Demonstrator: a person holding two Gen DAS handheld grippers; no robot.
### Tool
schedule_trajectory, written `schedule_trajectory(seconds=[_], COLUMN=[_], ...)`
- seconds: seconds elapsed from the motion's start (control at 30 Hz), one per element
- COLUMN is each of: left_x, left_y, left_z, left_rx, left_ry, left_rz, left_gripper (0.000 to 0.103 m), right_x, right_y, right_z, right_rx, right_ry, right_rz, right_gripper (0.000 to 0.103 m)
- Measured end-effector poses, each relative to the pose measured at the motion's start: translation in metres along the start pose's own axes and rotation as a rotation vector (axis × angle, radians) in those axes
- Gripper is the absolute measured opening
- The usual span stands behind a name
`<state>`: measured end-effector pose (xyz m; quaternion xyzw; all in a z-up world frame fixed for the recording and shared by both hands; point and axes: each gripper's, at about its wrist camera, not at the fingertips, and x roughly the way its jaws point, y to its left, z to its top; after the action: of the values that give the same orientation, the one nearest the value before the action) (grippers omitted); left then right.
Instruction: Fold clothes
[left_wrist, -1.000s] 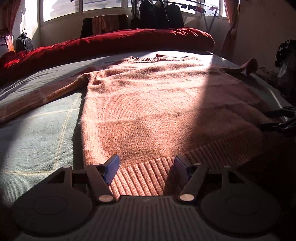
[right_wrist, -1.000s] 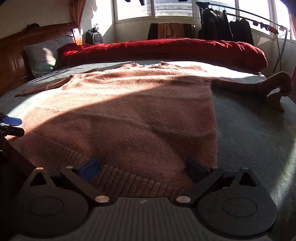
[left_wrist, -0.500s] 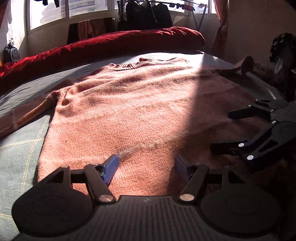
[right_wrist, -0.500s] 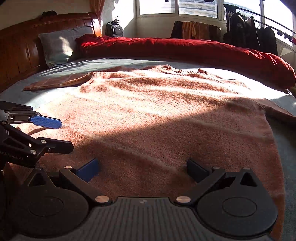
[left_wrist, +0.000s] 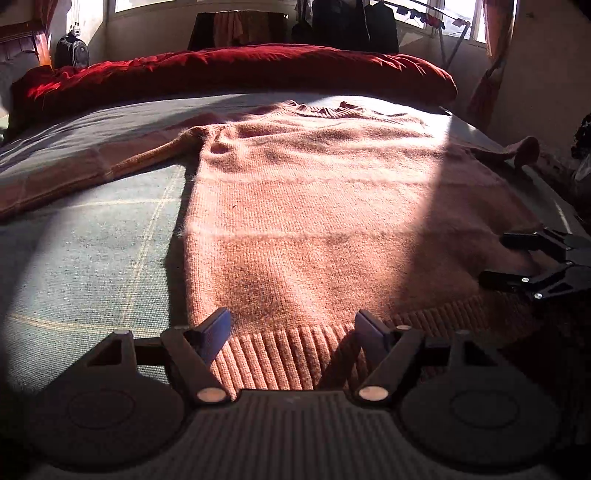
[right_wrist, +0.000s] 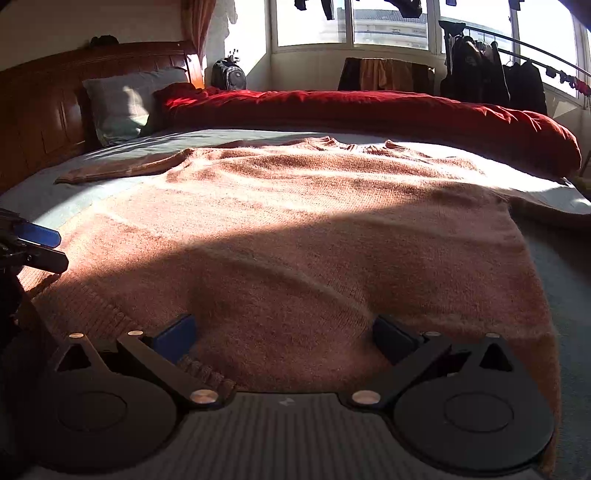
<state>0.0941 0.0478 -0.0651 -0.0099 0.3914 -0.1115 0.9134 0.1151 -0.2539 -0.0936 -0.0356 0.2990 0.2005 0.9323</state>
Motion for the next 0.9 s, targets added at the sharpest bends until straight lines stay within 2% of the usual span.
schedule_trajectory(seconds=[0.13,0.23,0.37,0.43,0.57,0.67,0.77,0.83,0.9], left_x=[-0.018,-0.028,-0.012,0.001,0.015,0.005,-0.009,-0.014,-0.014], left_y=[-0.003,-0.005,-0.014,-0.022,-0.031,-0.031,-0.028,-0.024,-0.022], left_z=[-0.006,0.001,0.017,0.021,0.012,-0.005,-0.011,-0.003,0.010], left_rx=[0.027,0.044,0.076,0.096,0.124,0.144,0.159,0.153,0.158], left_ry=[-0.002,-0.057,-0.091,-0.084,-0.017,0.005,0.020,0.005,-0.046], left_rz=[-0.008,-0.026,-0.029,-0.043,-0.068,-0.073,-0.077,-0.073,-0.051], left_gripper=[0.075,0.075,0.075,0.075,0.076,0.081,0.081,0.081,0.081], right_x=[0.000,0.002,0.003,0.003,0.002,0.001,0.001,0.001,0.001], right_y=[-0.002,-0.002,0.002,0.003,0.003,0.004,0.004,0.004,0.004], right_z=[0.000,0.002,0.001,0.001,0.000,-0.002,-0.002,-0.003,-0.002], right_rx=[0.007,0.020,0.010,0.009,0.007,0.004,0.003,0.002,0.003], right_ry=[0.005,0.014,0.015,0.012,0.009,0.001,-0.007,-0.011,-0.009], right_rz=[0.006,0.001,-0.022,-0.026,-0.027,-0.028,-0.028,-0.030,-0.035], right_gripper=[0.103,0.103,0.103,0.103,0.103,0.103,0.103,0.103,0.103])
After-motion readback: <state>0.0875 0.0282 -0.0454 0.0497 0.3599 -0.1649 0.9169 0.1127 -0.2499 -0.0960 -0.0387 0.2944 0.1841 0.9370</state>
